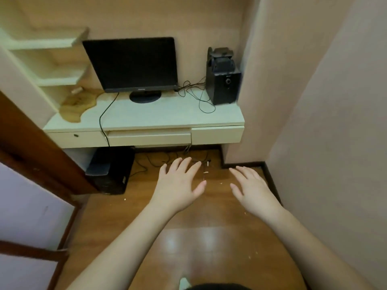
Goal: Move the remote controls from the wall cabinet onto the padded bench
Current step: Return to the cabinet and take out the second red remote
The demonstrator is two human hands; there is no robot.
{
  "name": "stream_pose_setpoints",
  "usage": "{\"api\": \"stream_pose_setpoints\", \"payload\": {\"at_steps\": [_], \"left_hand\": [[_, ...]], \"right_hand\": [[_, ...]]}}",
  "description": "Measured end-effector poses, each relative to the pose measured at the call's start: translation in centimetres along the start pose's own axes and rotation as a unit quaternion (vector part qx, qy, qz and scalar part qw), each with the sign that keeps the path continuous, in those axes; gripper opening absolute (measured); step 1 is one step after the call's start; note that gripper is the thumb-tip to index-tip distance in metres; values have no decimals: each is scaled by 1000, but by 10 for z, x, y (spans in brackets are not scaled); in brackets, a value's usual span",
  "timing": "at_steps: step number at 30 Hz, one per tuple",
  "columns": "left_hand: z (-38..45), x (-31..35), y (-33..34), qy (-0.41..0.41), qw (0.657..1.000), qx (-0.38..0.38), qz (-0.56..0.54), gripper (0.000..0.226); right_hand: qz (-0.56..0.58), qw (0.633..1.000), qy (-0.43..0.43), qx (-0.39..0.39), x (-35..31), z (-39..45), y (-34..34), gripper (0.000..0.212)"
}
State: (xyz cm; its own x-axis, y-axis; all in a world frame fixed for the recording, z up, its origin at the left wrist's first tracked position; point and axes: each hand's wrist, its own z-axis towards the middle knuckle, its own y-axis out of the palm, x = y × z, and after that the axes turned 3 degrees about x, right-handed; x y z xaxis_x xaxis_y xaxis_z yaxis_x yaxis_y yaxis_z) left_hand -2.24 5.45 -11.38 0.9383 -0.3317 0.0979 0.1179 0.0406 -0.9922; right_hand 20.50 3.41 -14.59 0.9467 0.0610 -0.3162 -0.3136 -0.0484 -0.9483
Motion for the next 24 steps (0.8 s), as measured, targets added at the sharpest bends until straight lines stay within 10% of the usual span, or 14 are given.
{"api": "stream_pose_setpoints", "payload": {"at_steps": [24], "left_hand": [[192, -64, -29, 27, 999, 4, 48, 62]], "right_hand": [[-64, 996, -37, 58, 4, 210, -49, 51]]}}
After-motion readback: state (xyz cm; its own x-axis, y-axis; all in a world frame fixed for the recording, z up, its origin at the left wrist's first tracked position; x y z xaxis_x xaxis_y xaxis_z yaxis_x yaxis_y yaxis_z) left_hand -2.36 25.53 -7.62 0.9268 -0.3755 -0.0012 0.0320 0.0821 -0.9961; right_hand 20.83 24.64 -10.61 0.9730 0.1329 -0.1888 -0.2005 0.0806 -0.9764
